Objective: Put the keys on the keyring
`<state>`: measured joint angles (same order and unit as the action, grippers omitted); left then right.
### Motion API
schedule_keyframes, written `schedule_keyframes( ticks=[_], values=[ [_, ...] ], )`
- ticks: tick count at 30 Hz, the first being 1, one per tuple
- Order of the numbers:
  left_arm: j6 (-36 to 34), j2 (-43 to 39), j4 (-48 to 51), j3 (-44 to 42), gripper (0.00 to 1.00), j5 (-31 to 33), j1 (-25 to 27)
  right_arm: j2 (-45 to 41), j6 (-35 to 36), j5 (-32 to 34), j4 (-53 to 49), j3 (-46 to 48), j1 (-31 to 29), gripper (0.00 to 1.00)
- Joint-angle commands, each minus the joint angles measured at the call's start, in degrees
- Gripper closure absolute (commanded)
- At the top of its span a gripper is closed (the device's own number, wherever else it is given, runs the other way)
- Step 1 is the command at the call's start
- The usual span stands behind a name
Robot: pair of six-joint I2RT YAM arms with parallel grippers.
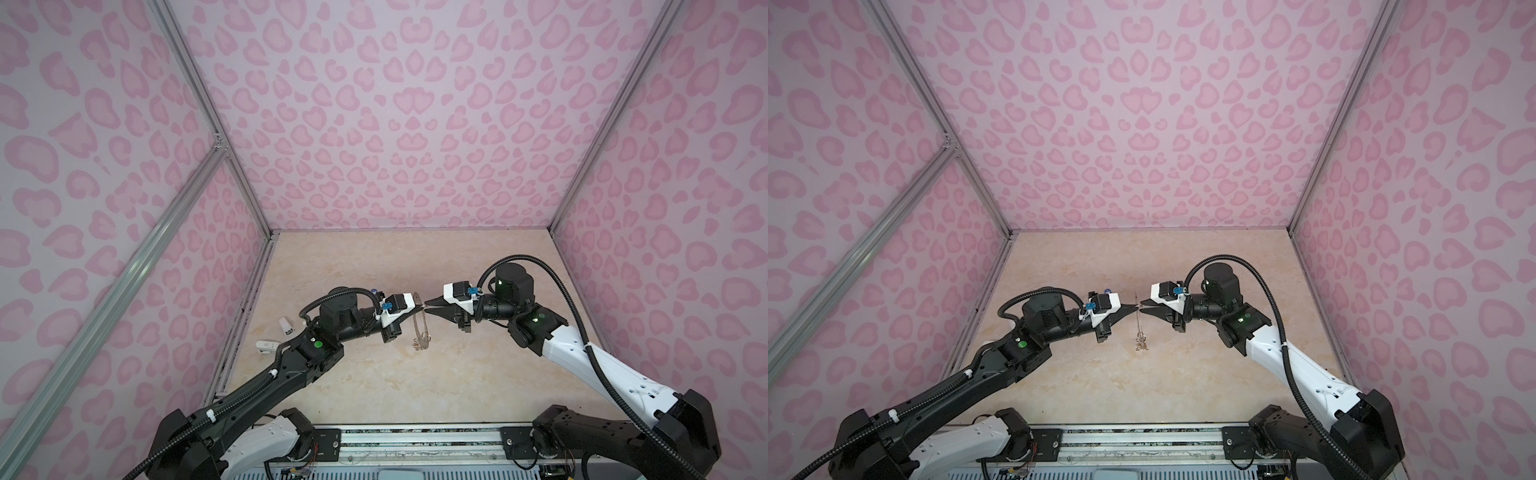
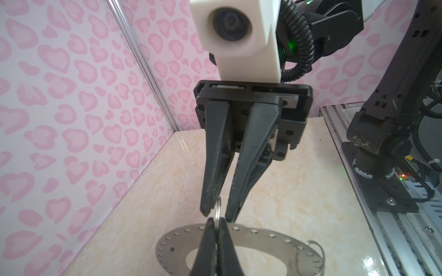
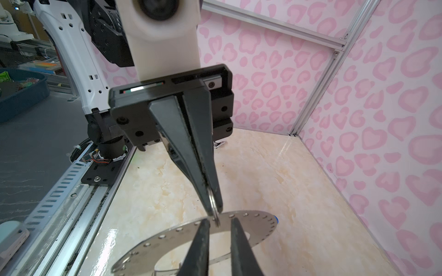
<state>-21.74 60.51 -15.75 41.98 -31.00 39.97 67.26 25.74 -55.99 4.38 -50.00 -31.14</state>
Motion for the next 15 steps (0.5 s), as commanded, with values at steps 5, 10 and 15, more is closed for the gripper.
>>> schedule_keyframes(
  ticks=[5, 10, 15],
  values=[
    [-0.41, 0.57, -1.3, 0.28, 0.96, 0.11, 0.02, -0.14, 0.84, -0.82, -0.68, -0.54, 0.02, 0.83],
    [-0.41, 1.01, -1.13, 0.61, 0.96, -0.28, -0.01, 0.23, 1.07, -0.92, -1.22, -0.57, 0.18, 0.87],
    [-0.58, 1.47, -0.72, 1.04, 0.96, -0.92, 0.0, 0.89, 2.36, -0.57, -3.98, -1.67, 0.24, 0.95]
  ],
)
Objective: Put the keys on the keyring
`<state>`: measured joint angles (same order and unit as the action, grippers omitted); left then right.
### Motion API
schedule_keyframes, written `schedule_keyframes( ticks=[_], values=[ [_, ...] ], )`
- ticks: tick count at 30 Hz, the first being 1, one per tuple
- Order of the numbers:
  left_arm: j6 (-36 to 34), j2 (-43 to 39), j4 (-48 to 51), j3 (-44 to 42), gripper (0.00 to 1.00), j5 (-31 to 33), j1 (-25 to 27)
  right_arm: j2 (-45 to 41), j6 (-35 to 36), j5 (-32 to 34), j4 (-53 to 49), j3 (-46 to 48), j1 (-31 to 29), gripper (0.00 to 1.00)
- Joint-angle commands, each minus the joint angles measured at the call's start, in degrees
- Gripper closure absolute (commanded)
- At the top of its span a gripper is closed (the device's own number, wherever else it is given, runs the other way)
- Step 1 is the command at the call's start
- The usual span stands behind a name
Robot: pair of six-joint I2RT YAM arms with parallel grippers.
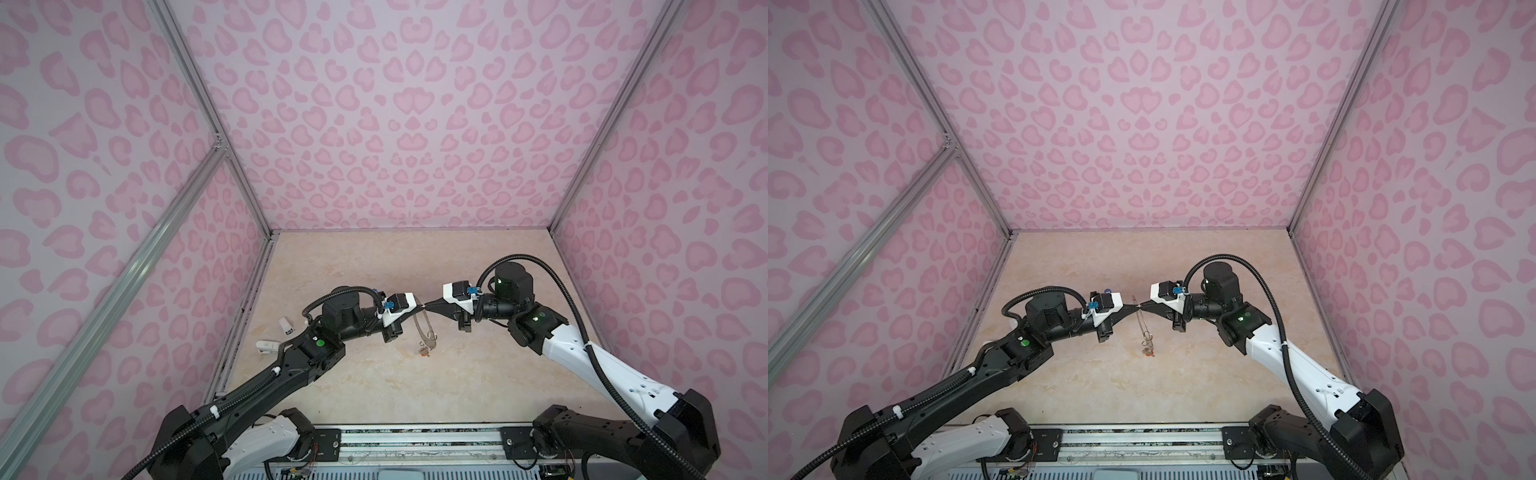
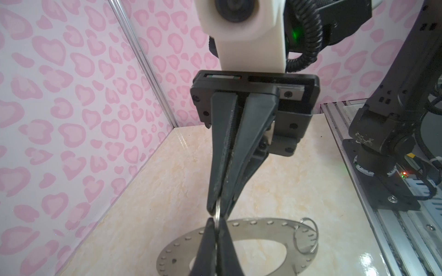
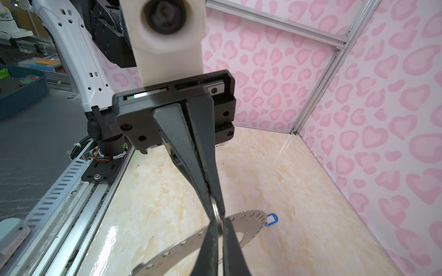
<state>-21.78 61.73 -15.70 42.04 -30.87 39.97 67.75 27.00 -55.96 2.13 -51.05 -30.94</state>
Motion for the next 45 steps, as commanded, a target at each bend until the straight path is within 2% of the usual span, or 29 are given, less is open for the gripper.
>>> schedule_keyframes(
  ticks=[1, 4, 8, 10, 14, 18, 23, 27, 32, 35, 39, 43, 45],
  values=[
    [-0.62, 0.44, -0.44, 1.18, 0.96, -1.1, 0.02, 0.45, 1.27, -0.53, -2.15, -0.74, 0.0, 0.98],
    [-1.45, 1.05, 1.36, 2.02, 0.94, -0.64, 0.02, 0.13, 1.44, 0.13, -2.13, -0.71, -0.03, 1.0],
    [-3.62, 0.68, 3.27, 2.72, 0.69, 2.76, 0.01, 0.02, 3.2, 2.66, -5.82, -1.37, 0.06, 1.0],
    [-5.22, 0.58, 4.45, 3.49, 0.6, 4.62, 0.02, 0.1, 4.6, 3.95, -9.0, -2.14, 0.05, 1.0],
    [-11.53, 1.36, 13.22, 6.66, 0.58, 9.92, 1.96, 0.82, 6.26, 7.23, -14.99, -4.57, -0.21, 1.0],
    [-15.5, 1.7, 15.65, 7.93, 0.6, 12.58, 4.32, 2.24, 9.8, 10.39, -21.89, -7.59, -1.31, 1.0],
    [-17.31, 3.08, 17.81, 9.59, 0.63, 14.3, 5.56, 2.54, 10.02, 10.54, -22.54, -8.08, -1.66, 1.0],
    [-17.42, 3.8, 18.15, 10.14, 0.74, 15.84, 6.0, 2.65, 10.1, 10.53, -22.77, -8.17, -1.71, 1.0],
    [-17.77, 4.6, 18.72, 10.6, 0.76, 15.85, 6.44, 2.56, 9.65, 10.1, -21.86, -8.16, -1.75, 1.0],
    [-17.85, 5.03, 18.84, 10.82, 0.83, 15.84, 6.79, 2.52, 9.49, 9.66, -21.47, -8.22, -1.75, 1.0],
    [-18.04, 5.41, 19.0, 10.74, 0.86, 15.93, 7.09, 2.39, 9.04, 9.32, -20.66, -8.27, -1.76, 1.0],
    [-17.26, 5.24, 17.97, 10.69, 0.97, 15.43, 7.22, 2.54, 9.29, 9.34, -20.81, -8.22, -1.84, 1.0],
    [-16.27, 5.02, 16.93, 10.42, 0.97, 15.29, 7.15, 2.27, 9.43, 10.13, -20.43, -7.97, -1.84, 0.88]
  ],
)
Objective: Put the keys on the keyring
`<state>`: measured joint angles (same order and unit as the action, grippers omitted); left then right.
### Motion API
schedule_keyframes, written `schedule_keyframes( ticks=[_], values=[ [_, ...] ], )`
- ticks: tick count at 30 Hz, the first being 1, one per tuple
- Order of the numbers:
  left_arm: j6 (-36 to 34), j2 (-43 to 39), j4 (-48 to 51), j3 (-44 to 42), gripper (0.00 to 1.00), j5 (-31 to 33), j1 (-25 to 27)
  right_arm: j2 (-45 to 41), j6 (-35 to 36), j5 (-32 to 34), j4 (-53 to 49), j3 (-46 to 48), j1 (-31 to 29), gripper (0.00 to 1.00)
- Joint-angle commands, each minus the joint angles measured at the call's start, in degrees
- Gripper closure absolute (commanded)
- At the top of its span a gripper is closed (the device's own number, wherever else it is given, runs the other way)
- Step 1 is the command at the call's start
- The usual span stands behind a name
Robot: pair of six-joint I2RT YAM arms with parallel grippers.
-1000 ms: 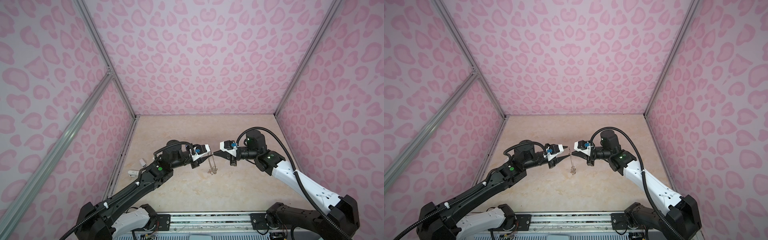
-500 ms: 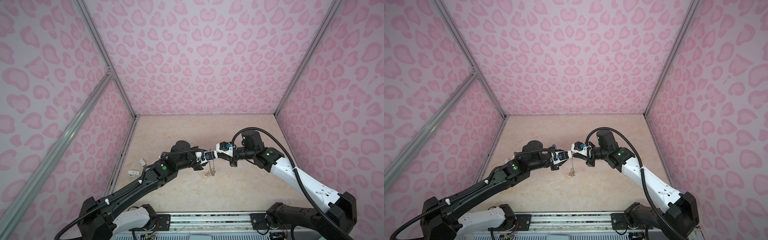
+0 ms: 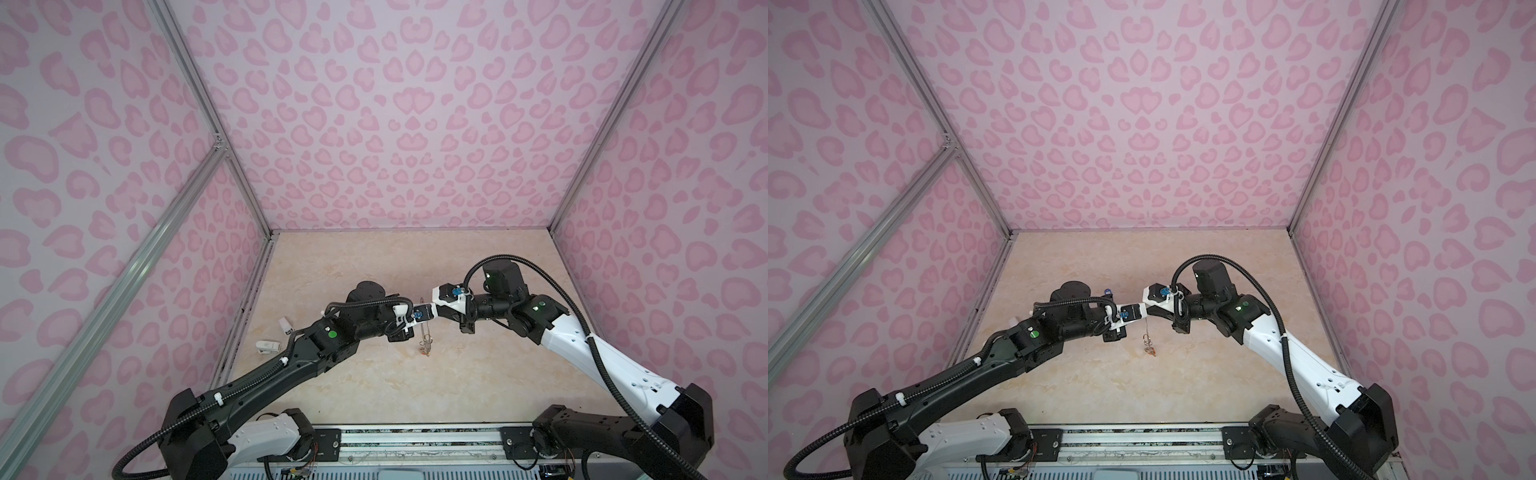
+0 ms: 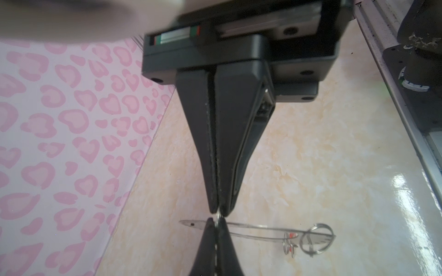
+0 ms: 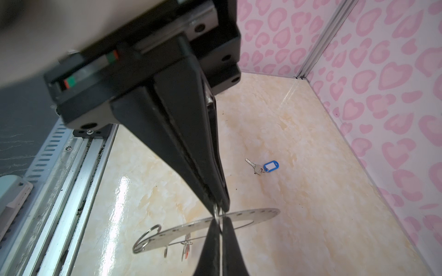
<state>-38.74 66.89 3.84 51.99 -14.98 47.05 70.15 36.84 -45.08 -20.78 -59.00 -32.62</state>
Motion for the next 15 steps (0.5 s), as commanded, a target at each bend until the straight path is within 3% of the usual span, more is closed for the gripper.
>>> schedule_keyframes(
  ticks=[1, 8, 15],
  values=[
    [1.26, -0.31, -3.39, 0.11, 0.97, -0.57, 0.06, -0.48, -0.3, -0.34, 2.69, 0.12, -0.16, 0.82],
    [6.31, -2.27, -10.42, -3.39, 0.97, -4.12, -1.13, -5.45, -1.86, 3.21, 8.72, 4.01, 1.92, 0.71],
    [15.24, -3.26, -25.3, -8.74, 0.97, -12.32, -5.0, -9.45, -6.47, -1.3, 17.2, 8.94, 5.38, 0.71]
  ],
)
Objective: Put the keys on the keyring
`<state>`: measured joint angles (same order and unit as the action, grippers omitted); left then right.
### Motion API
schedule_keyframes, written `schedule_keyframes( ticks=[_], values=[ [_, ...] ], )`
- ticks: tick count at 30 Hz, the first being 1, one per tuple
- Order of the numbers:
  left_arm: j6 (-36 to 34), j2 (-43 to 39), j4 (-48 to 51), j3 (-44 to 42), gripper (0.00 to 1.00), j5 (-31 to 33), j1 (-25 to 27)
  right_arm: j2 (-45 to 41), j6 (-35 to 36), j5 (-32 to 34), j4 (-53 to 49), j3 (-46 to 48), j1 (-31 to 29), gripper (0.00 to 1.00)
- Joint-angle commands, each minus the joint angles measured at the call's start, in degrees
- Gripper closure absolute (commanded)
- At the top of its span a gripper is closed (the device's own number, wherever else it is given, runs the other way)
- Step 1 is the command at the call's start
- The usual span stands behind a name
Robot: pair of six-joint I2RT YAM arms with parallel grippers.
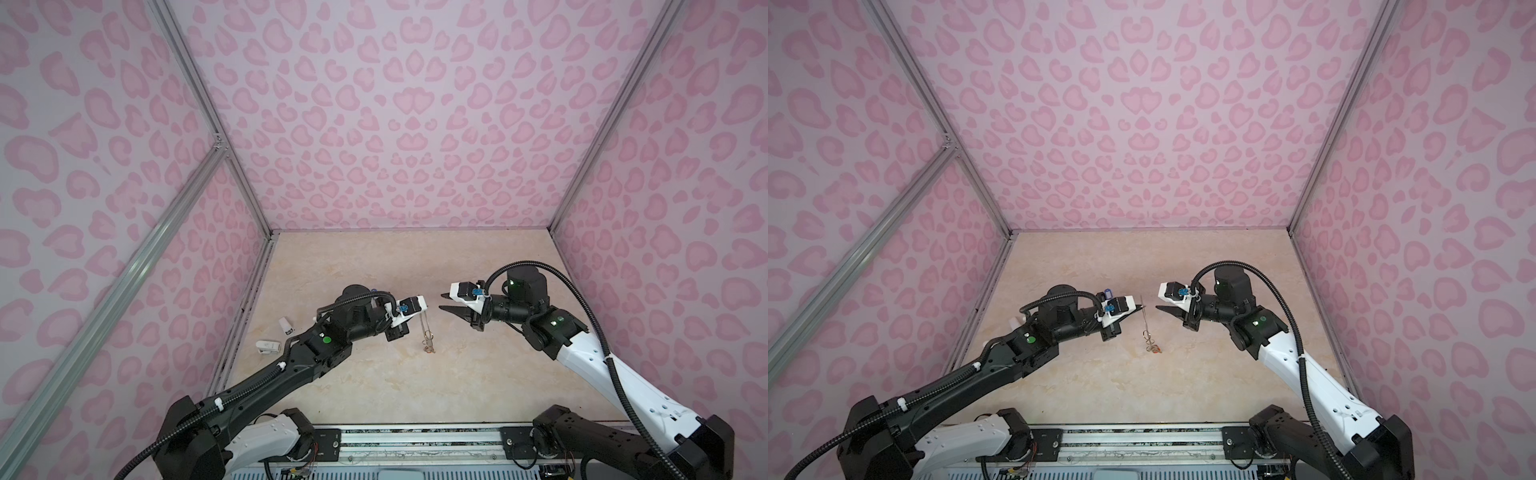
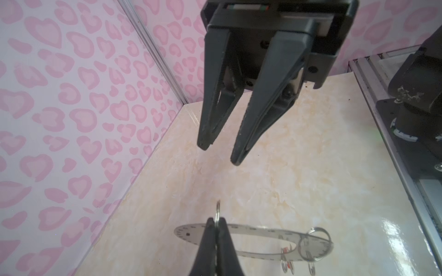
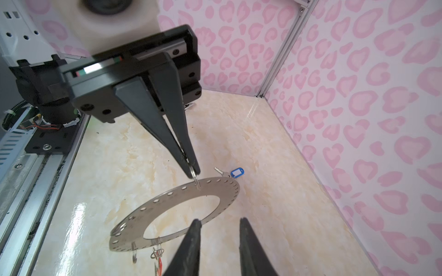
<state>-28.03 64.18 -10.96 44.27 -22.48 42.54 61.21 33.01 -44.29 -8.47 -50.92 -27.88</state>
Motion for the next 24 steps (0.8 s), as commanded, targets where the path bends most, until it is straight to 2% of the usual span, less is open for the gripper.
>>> schedule_keyframes(
  ticks=[1, 7, 14, 24],
  values=[
    [5.46, -0.64, -12.66, -1.73, 0.97, -5.72, -0.83, -0.86, -3.12, -2.82, 5.75, 1.42, 0.72, 0.72],
    [8.78, -0.64, -19.2, -3.39, 0.97, -8.8, -1.61, -0.05, -7.35, -6.82, 12.16, 3.37, 1.12, 0.77],
    [10.63, -0.11, -22.13, -4.1, 0.97, -9.69, -1.68, 1.88, -14.07, -13.51, 21.2, 4.16, 0.95, 0.79],
    [10.76, 0.02, -22.1, -4.19, 0.97, -10.04, -1.68, 3.27, -13.58, -14.07, 18.72, 2.77, -0.45, 0.82]
  ],
)
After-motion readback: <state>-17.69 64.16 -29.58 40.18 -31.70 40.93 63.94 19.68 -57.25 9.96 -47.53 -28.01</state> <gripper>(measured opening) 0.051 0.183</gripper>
